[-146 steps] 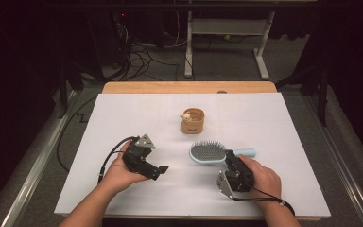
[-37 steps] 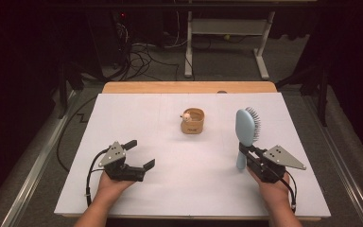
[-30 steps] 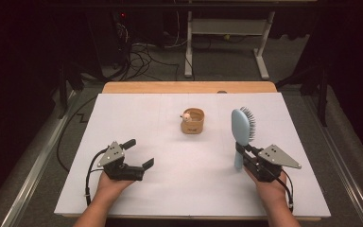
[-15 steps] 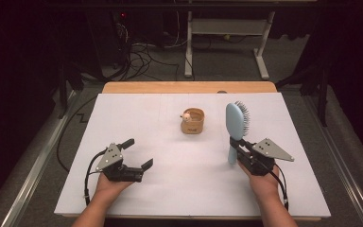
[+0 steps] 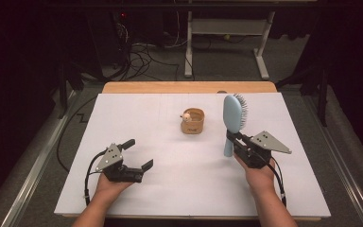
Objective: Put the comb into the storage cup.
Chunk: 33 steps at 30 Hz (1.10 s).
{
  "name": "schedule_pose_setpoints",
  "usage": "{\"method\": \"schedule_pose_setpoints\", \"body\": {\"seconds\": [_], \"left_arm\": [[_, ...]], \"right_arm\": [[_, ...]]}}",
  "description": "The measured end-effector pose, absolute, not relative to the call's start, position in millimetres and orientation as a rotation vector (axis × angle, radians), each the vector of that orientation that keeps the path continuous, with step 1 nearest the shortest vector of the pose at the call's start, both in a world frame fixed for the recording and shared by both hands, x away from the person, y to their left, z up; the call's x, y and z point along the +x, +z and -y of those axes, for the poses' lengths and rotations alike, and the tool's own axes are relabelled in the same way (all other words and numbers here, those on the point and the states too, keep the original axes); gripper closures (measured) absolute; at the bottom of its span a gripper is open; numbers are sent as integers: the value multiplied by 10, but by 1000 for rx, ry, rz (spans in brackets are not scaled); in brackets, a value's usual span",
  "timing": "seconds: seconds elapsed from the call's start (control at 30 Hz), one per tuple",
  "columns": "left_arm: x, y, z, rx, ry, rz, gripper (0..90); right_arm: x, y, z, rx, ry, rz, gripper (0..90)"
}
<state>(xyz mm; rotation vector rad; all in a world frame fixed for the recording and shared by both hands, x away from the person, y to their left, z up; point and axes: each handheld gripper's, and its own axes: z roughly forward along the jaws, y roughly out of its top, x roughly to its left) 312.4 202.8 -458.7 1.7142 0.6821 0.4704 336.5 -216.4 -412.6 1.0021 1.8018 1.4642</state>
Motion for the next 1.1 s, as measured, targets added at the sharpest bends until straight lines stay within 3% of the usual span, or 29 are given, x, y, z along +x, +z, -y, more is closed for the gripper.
{"method": "schedule_pose_setpoints", "body": {"seconds": [1.1], "left_arm": [[3134,-4598,-2032,1709,453,-678,0]], "right_arm": [[3676,-3857,1888,940,1522,-1773,782]]}}
